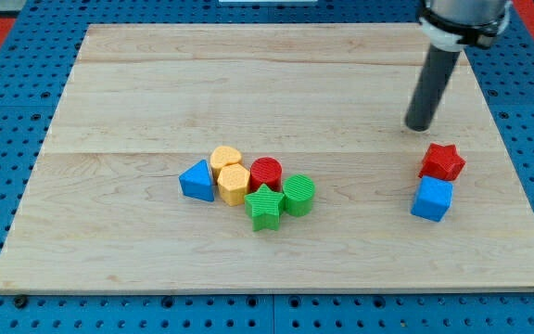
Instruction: Keep arm in between red circle and green star
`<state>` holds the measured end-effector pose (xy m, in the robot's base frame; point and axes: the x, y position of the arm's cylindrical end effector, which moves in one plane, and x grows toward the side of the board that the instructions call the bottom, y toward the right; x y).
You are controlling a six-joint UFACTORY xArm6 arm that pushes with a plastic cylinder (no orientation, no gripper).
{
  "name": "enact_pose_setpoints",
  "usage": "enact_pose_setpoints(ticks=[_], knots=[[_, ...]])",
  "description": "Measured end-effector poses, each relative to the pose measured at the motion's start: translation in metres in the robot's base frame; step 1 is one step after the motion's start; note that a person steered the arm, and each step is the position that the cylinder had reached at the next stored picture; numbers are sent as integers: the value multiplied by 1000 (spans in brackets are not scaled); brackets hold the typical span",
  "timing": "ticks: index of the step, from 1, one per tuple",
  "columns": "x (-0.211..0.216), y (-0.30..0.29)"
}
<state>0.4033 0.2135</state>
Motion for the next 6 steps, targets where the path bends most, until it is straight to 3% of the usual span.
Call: enact_pose_setpoints(ticks=[1, 2, 3, 4, 6], knots=[[37, 37], [61, 5], [53, -25], [-10, -35], [27, -320]])
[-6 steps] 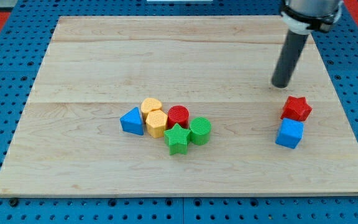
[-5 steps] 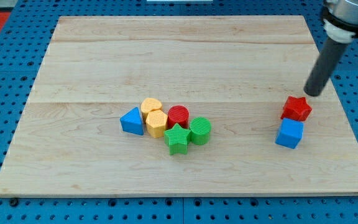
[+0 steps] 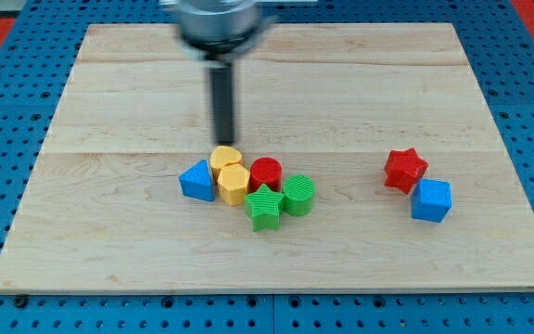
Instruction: Keep arm in between red circle and green star
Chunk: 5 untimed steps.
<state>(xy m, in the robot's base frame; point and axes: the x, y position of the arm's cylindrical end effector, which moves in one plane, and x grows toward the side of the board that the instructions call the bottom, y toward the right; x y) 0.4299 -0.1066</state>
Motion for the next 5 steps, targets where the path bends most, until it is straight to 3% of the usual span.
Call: enact_pose_setpoints(ticks=[1, 2, 3, 5], knots=[[12, -19], [47, 62], [79, 75], [89, 152]])
